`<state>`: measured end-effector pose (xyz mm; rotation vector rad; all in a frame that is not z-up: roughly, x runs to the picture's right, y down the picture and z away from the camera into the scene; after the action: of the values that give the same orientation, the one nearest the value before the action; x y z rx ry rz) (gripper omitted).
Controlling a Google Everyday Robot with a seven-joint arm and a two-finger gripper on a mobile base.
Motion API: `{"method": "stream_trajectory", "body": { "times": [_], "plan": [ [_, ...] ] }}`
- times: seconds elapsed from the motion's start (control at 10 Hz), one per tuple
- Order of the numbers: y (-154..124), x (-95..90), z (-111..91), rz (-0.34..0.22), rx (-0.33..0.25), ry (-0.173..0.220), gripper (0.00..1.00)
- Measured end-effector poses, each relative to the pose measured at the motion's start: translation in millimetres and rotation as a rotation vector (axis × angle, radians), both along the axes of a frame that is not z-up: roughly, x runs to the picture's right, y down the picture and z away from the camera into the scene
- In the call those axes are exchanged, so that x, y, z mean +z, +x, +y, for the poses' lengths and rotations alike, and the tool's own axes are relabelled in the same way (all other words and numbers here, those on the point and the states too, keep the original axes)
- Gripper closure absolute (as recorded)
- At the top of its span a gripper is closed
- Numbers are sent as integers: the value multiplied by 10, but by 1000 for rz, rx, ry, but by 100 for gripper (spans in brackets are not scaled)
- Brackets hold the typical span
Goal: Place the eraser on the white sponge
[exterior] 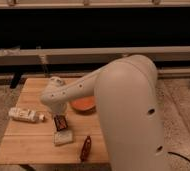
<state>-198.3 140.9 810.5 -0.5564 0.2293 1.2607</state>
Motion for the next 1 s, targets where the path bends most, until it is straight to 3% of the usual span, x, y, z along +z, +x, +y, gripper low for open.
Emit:
{"method": "stream_trajectory", "body": {
  "times": [0.7, 0.8, 1.0],
  "plan": [
    [118, -318, 391, -11, -12, -24, 91],
    [138, -291, 399, -11, -10, -21, 89],
    [48, -282, 357, -15, -12, -17, 75]
  ]
}}
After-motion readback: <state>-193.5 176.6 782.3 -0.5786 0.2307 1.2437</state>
